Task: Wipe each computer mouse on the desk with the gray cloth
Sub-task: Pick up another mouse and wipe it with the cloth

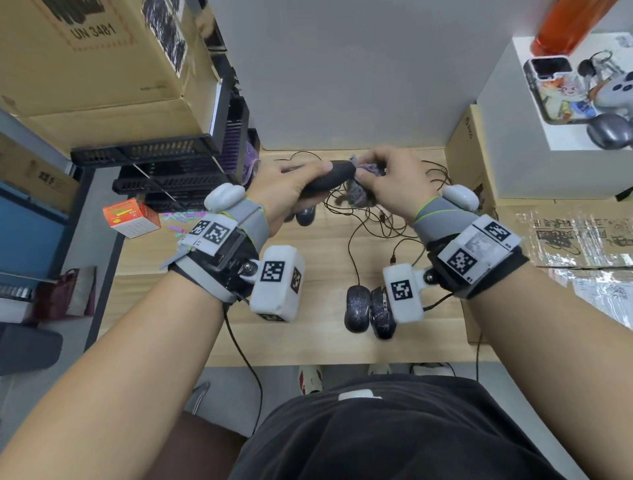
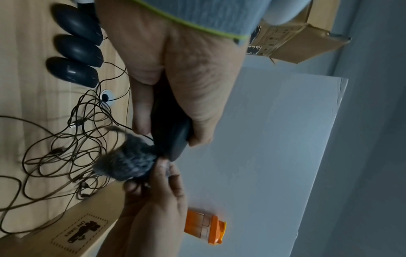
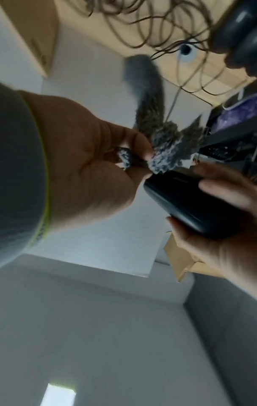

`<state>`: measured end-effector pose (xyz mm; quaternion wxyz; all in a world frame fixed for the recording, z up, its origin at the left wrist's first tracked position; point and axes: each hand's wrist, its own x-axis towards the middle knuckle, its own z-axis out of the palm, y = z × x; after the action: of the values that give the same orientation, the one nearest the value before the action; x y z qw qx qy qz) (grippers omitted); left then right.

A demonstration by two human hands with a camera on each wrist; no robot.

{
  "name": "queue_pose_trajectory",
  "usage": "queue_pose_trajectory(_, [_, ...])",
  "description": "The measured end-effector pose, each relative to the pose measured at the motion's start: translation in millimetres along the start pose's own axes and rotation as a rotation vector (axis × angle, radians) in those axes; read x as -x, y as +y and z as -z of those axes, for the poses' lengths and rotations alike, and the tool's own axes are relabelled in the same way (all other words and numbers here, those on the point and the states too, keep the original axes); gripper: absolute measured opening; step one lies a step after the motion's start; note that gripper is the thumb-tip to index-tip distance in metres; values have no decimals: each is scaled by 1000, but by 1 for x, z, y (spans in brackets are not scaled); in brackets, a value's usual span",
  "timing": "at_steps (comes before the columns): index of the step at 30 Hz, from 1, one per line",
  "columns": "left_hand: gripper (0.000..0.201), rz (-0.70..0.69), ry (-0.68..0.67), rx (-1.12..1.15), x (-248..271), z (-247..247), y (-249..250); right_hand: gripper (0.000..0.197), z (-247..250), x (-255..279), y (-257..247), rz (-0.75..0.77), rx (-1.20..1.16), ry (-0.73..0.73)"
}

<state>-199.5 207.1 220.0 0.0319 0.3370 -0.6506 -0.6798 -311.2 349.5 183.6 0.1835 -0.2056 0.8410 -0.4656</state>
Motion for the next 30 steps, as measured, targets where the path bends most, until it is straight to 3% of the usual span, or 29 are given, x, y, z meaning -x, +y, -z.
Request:
queue_pose_trajectory(3, [39, 96, -32, 29, -1, -9, -5, 8, -7, 3, -5, 6, -253, 75])
queue_pose_trajectory(7, [27, 154, -8, 123, 0, -12, -5, 12, -8, 8, -16, 183, -197, 78])
queue_pose_trajectory(9, [23, 160, 43, 186, -1, -12, -3, 14, -8, 15, -22, 305, -130, -36])
queue_pose_trajectory(12, [32, 154, 46, 125, -4, -7, -2, 16, -6, 24, -30, 417, 82, -294])
queue_pose_trajectory(14, [38, 154, 27, 112, -3, -4, -3, 16, -1, 21, -29, 372, 69, -286])
queue_pose_trajectory(17, [38, 164, 22, 151, -1, -6, -3, 18, 2, 12, -26, 268, -54, -1])
queue_pose_trajectory(19, [35, 161, 26, 163, 0, -11, -3, 13, 0, 13, -28, 342, -34, 68])
queue_pose_trajectory(22, [34, 140, 52, 129, -2, -14, -4, 15, -6, 23, -34, 527, 90, -146])
queue_pose_trajectory(25, [34, 137, 65, 117, -1, -12, -3, 17, 0, 19, -27, 467, 125, -350])
queue_pose_trajectory(27, [32, 159, 69, 190, 1, -11, -1, 14, 5, 13, -16, 362, 99, -293])
queue_pose_trajectory(30, [33, 185, 73, 279, 2, -12, 0, 12, 7, 13, -7, 346, 53, -158])
